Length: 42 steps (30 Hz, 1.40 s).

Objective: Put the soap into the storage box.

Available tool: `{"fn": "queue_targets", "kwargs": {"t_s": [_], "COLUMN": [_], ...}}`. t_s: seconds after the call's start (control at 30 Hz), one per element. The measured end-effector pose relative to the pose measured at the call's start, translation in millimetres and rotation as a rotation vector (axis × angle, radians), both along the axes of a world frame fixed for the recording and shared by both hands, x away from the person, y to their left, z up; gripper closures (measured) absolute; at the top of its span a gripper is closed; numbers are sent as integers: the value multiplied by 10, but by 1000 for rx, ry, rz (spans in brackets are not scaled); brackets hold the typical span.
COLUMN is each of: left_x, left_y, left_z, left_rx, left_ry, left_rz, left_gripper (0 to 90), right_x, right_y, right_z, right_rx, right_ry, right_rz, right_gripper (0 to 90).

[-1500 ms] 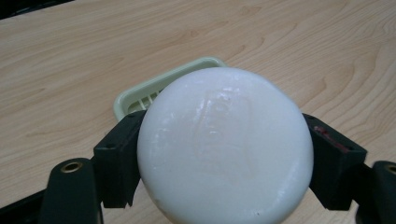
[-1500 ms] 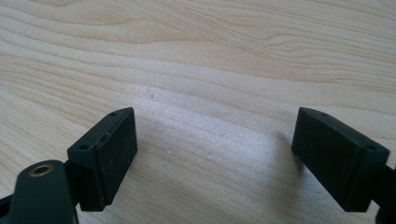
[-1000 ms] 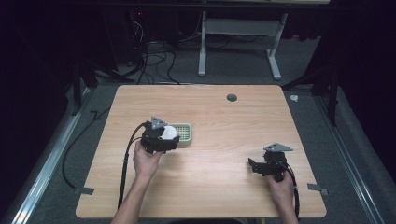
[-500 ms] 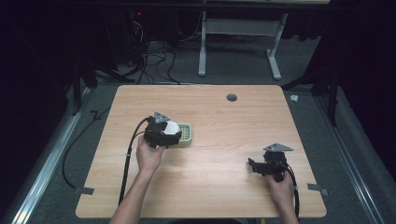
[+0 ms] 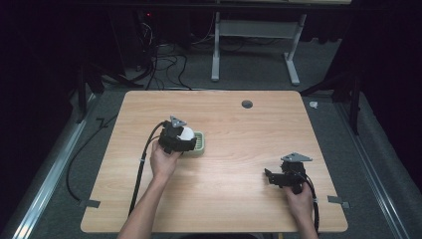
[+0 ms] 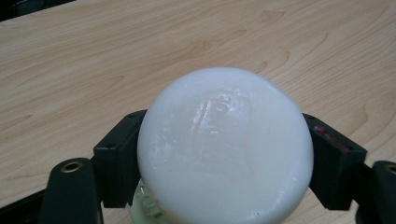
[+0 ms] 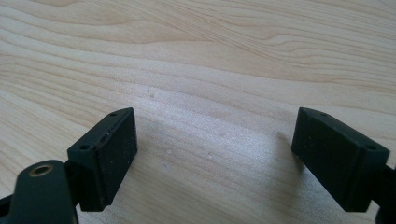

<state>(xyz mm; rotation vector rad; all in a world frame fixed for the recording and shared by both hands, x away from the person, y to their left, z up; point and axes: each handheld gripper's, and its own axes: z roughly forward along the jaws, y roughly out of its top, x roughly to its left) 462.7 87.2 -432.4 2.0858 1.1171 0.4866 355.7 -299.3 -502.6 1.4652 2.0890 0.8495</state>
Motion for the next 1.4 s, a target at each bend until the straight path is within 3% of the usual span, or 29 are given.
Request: {"fn": "queue_targets", "kwargs": {"t_s": [0.63, 1.4], "left_x": [187, 275], "left_y": [-45, -128], "left_z": [-191, -385], "left_rx": [19, 71], "left_ry": [40, 62], "left_rz": [44, 63], "left_gripper": [248, 248], "right_x": [0, 0], "right_y": [1, 1], "right_z": [0, 0], "right_rx": [-1, -1], "right_ry": [0, 0], "right_rz": [0, 0], "right_gripper": [152, 152]}}
